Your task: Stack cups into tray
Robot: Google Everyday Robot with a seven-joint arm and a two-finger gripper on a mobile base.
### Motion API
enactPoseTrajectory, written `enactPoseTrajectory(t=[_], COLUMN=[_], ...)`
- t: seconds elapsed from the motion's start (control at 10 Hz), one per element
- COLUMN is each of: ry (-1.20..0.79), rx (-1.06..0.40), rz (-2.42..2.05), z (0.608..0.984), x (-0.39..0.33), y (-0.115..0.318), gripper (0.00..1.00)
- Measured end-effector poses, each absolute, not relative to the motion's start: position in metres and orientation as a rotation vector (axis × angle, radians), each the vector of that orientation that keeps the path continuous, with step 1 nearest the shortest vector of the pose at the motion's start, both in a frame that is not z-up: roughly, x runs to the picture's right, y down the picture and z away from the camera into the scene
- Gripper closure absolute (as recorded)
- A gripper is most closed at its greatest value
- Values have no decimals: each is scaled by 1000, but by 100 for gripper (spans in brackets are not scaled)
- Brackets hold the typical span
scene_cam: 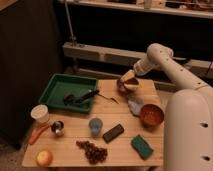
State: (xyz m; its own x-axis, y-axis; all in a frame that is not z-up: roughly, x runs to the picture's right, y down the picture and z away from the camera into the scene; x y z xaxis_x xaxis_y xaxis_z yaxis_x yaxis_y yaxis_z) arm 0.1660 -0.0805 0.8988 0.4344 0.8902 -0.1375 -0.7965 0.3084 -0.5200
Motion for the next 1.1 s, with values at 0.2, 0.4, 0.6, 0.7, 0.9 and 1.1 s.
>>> enactPoseTrajectory(t=[0.2, 0.4, 0.6, 0.7, 0.9, 1.1], ry=[-203, -251, -298, -327, -374, -433], rx=[-559, -540, -537, -537, -543, -559], rz=[1091, 1006, 928, 876, 788, 664], z=[892, 861, 825, 801, 769, 736], x=[161, 151, 134, 122, 98, 59], y=[-81, -78, -61, -46, -24, 3], gripper=[20, 20, 20, 20, 20, 20])
